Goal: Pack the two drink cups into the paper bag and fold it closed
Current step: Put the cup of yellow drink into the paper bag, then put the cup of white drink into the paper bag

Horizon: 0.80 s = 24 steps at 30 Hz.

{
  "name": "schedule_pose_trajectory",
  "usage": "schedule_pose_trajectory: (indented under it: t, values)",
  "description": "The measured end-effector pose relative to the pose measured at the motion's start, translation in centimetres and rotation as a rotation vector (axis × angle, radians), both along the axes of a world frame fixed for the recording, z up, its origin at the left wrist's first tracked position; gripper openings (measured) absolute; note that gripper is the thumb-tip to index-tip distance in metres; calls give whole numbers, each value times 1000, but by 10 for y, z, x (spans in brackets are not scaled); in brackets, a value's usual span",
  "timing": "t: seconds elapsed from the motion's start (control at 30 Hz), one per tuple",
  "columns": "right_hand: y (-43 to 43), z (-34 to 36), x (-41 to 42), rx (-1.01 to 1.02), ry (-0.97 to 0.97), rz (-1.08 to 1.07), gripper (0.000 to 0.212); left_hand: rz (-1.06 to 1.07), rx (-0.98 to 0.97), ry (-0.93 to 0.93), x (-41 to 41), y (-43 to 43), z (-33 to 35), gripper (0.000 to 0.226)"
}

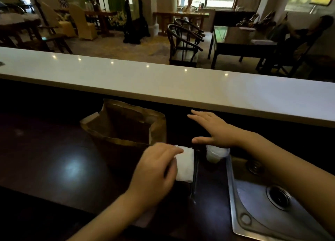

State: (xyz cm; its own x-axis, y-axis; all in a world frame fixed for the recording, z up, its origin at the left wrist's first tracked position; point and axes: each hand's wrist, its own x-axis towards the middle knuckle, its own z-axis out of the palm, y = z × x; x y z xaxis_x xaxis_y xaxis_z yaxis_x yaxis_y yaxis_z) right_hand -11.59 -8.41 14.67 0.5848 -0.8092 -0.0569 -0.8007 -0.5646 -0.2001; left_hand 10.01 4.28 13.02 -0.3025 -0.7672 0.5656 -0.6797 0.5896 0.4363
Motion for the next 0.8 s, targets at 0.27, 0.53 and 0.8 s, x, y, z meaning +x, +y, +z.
schedule_pose_trajectory:
  t: [0.27,0.53,0.8]
  values:
    - [29,-103,-95,294,-217,-570,105,73,686,282,-117,-74,-88,46]
    - [8,-157,-103,299,-396,-698,117,162,1040,547,-164,-142,-140,58]
    - [-16,-172,-80,299,-688,-730,96,-24,1087,798,-161,-151,-140,32]
